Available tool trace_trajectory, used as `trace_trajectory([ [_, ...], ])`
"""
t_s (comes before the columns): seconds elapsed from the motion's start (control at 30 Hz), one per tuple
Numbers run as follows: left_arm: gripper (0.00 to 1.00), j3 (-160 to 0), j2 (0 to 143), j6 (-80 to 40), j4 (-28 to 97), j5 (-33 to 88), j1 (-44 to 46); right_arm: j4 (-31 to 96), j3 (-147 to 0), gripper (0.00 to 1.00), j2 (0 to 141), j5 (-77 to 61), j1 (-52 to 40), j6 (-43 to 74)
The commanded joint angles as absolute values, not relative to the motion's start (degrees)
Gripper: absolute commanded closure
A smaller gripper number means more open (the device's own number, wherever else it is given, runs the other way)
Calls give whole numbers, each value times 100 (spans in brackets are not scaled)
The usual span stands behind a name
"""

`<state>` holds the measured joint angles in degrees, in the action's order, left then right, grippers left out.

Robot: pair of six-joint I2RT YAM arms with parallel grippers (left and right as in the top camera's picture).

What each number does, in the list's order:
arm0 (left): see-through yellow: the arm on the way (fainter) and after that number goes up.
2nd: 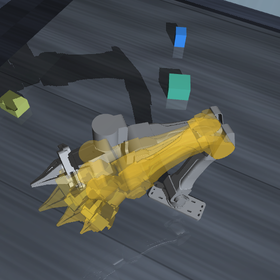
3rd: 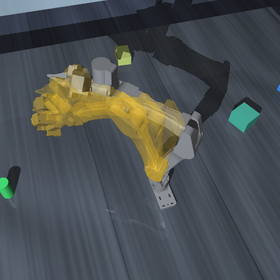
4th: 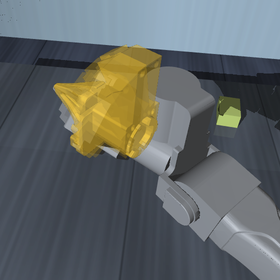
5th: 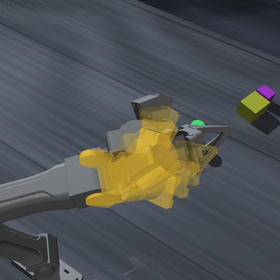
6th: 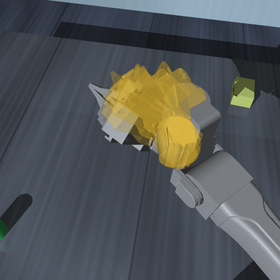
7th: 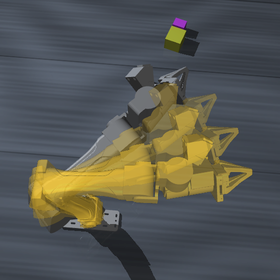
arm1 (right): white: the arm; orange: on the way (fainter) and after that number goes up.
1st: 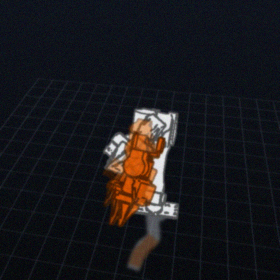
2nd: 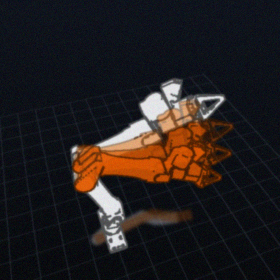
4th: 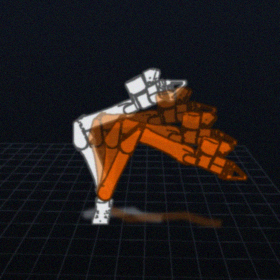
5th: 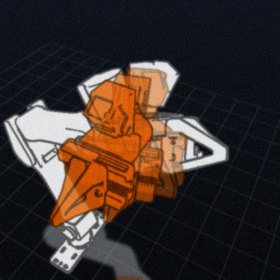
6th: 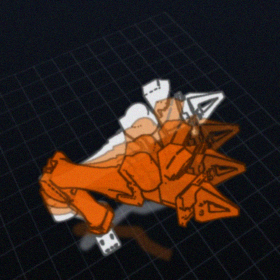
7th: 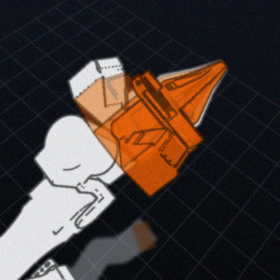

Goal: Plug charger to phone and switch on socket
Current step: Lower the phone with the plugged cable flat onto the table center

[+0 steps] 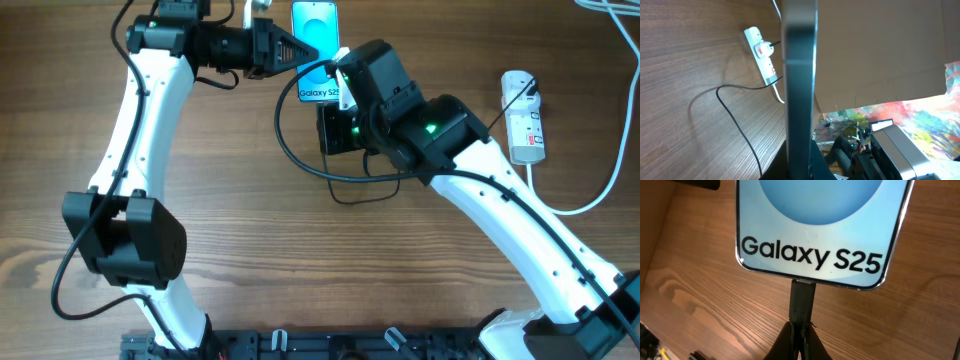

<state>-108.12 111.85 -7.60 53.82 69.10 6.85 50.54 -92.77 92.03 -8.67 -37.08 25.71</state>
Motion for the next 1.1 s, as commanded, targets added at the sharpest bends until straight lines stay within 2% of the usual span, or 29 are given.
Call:
trace_trajectory([
  [0.0,96,-10877,11026,-637,5666,7502,803,4600,-9354,96,9129,-600,-3667,2392],
  [0.23,96,-10877,11026,-637,5688,7559,803,4486,-9354,94,9129,-602,-3667,2401],
  [0.33,96,-10877,11026,-642,5671,7387,803,4506,-9354,83,9126,-670,-3667,2418],
  [0.37,96,-10877,11026,-644,5662,7251,801,4508,-9354,73,9126,-779,-3667,2416],
  [0.4,96,-10877,11026,-648,5662,7072,797,4510,-9354,67,9126,-902,-3667,2414],
  [0.5,96,-10877,11026,-886,5662,6460,786,4576,-9354,67,9100,-1190,-3667,2416],
  [0.63,96,-10877,11026,-1398,5830,4934,788,4993,-9354,64,9072,-1149,-3667,2399],
  [0.7,96,-10875,11041,-1396,5979,4370,788,5264,-9354,50,9072,-1076,-3667,2399],
  [0.87,96,-10857,11153,-1391,6241,3610,799,5863,-9354,1,9072,-1035,-3664,2447],
  [1.07,96,-10427,11445,-1372,6368,3614,943,6676,-9351,0,9074,-154,-3494,3489],
])
